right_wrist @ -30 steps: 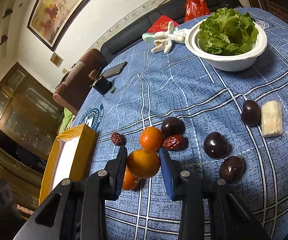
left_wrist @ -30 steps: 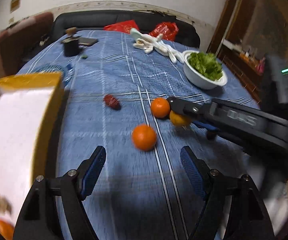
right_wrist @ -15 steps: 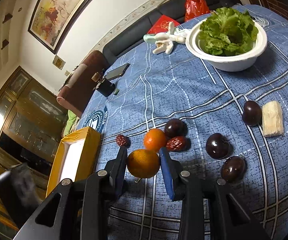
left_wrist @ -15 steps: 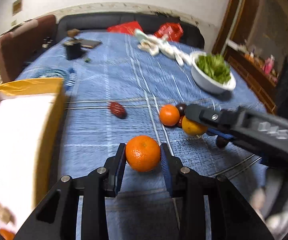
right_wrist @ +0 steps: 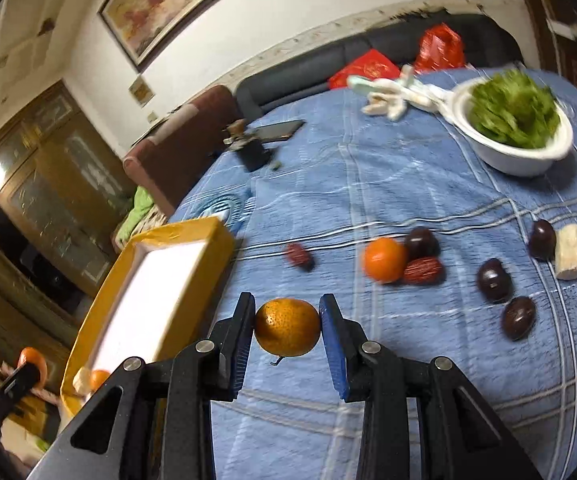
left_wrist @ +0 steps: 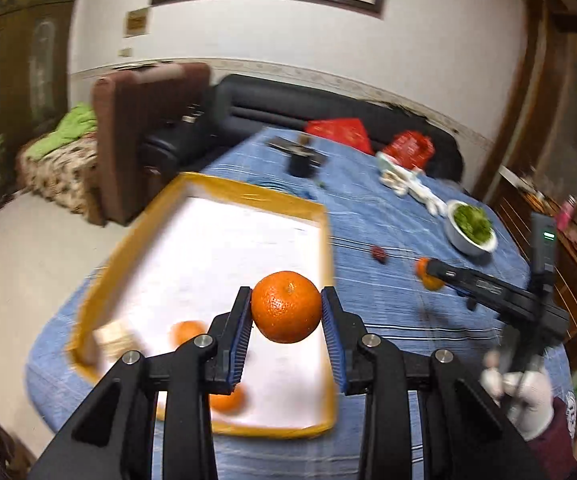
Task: Organize fruits
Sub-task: 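Carry both oranges into the yellow tray and open both tools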
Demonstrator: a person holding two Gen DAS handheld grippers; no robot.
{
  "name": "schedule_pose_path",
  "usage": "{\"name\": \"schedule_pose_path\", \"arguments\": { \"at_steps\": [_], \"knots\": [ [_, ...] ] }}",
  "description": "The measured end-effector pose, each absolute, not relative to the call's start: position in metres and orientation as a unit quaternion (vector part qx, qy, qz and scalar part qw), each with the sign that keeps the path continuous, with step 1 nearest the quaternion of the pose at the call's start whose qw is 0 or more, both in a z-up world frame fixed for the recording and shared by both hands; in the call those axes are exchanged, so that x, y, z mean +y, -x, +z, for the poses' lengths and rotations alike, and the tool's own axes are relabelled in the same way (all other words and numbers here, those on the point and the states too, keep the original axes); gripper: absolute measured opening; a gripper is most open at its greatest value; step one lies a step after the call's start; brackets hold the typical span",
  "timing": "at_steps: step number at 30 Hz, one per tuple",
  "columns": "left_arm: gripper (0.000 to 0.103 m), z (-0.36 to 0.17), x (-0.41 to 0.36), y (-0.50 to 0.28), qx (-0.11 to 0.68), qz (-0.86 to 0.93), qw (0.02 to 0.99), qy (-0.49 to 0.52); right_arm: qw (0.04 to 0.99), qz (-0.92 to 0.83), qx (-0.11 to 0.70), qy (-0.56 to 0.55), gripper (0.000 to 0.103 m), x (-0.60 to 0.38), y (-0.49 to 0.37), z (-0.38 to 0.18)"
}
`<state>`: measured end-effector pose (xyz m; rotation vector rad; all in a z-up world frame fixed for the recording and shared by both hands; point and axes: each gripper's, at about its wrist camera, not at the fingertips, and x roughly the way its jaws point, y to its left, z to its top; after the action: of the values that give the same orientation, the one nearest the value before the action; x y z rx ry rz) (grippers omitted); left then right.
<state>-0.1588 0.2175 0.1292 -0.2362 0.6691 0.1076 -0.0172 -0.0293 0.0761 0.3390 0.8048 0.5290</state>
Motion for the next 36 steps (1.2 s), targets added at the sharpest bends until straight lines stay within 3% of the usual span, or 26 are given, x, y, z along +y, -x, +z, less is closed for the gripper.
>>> {"name": "schedule_pose_path", "arguments": {
  "at_steps": [7, 24, 25, 26, 27, 28, 31, 33, 35, 36],
  "knots": [
    [0.033, 0.114, 0.262, 0.167, 0.342, 0.081, 0.925, 0.146, 0.840, 0.338, 0.398, -0.146, 0.037, 0.041, 0.054, 0.094],
    [0.035, 0.053, 0.301, 0.090, 0.416, 0.086, 0.890, 0.165, 0.829, 0.364, 0.423, 0.027, 0.040, 0.160, 0.067, 0.052],
    [0.045, 0.053, 0.301, 0.091, 0.414, 0.085, 0.891, 0.167, 0.831, 0.362, 0.421, 0.029, 0.043, 0.160, 0.067, 0.050],
    [0.055, 0.055, 0.301, 0.093, 0.409, 0.086, 0.893, 0.167, 0.833, 0.361, 0.418, 0.028, 0.055, 0.160, 0.068, 0.050],
    [0.058, 0.058, 0.300, 0.097, 0.402, 0.089, 0.896, 0.166, 0.835, 0.361, 0.414, 0.026, 0.071, 0.159, 0.069, 0.051],
    [0.059, 0.060, 0.300, 0.099, 0.397, 0.090, 0.898, 0.166, 0.839, 0.361, 0.407, 0.022, 0.076, 0.156, 0.069, 0.052],
    [0.060, 0.068, 0.297, 0.109, 0.387, 0.090, 0.901, 0.171, 0.844, 0.360, 0.398, 0.018, 0.077, 0.149, 0.072, 0.058],
    [0.067, 0.076, 0.291, 0.116, 0.380, 0.090, 0.906, 0.164, 0.847, 0.358, 0.393, 0.011, 0.077, 0.142, 0.076, 0.063],
    [0.083, 0.086, 0.278, 0.126, 0.371, 0.102, 0.912, 0.144, 0.854, 0.353, 0.383, 0.002, 0.077, 0.128, 0.083, 0.069],
    [0.084, 0.092, 0.268, 0.134, 0.362, 0.108, 0.916, 0.133, 0.857, 0.349, 0.378, -0.004, 0.077, 0.121, 0.086, 0.071]
  ]
}}
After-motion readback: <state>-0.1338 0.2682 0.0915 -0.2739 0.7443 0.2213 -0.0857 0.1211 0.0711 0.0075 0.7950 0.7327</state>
